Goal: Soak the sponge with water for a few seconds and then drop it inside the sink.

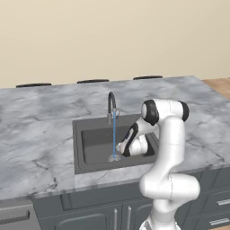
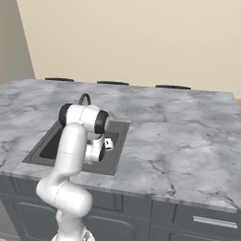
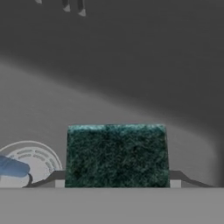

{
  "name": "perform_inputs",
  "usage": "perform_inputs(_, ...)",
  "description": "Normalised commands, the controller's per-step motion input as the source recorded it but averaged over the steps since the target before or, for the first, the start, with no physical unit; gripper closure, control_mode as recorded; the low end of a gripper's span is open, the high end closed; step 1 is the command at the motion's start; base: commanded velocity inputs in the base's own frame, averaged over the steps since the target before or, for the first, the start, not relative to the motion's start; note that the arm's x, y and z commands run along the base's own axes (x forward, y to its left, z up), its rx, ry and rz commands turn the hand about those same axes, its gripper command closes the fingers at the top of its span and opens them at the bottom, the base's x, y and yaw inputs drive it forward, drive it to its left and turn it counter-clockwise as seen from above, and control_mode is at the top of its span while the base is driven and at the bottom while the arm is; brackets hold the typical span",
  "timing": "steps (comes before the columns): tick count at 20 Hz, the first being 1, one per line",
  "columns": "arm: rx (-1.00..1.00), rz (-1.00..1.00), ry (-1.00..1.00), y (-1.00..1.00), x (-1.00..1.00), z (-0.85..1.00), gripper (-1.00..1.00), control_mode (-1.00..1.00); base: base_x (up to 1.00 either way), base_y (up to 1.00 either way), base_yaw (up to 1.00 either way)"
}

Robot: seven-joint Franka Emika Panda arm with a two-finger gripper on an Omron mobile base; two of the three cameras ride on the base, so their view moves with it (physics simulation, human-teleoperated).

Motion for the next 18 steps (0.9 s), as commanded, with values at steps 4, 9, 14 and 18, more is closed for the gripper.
perform_inputs(4, 0.0, 0.0, 0.0, 0.04, 0.0, 0.02, -1.0, -1.0, 0.0, 0.0, 0.0)
perform_inputs(9, -0.03, 0.0, 0.02, 0.0, 0.0, 0.42, -1.0, -1.0, 0.0, 0.0, 0.0)
perform_inputs(14, 0.0, 0.0, 0.0, 0.0, 0.0, 0.56, -1.0, -1.0, 0.0, 0.0, 0.0)
perform_inputs(18, 0.0, 0.0, 0.0, -0.01, 0.0, 0.51, -1.0, -1.0, 0.0, 0.0, 0.0)
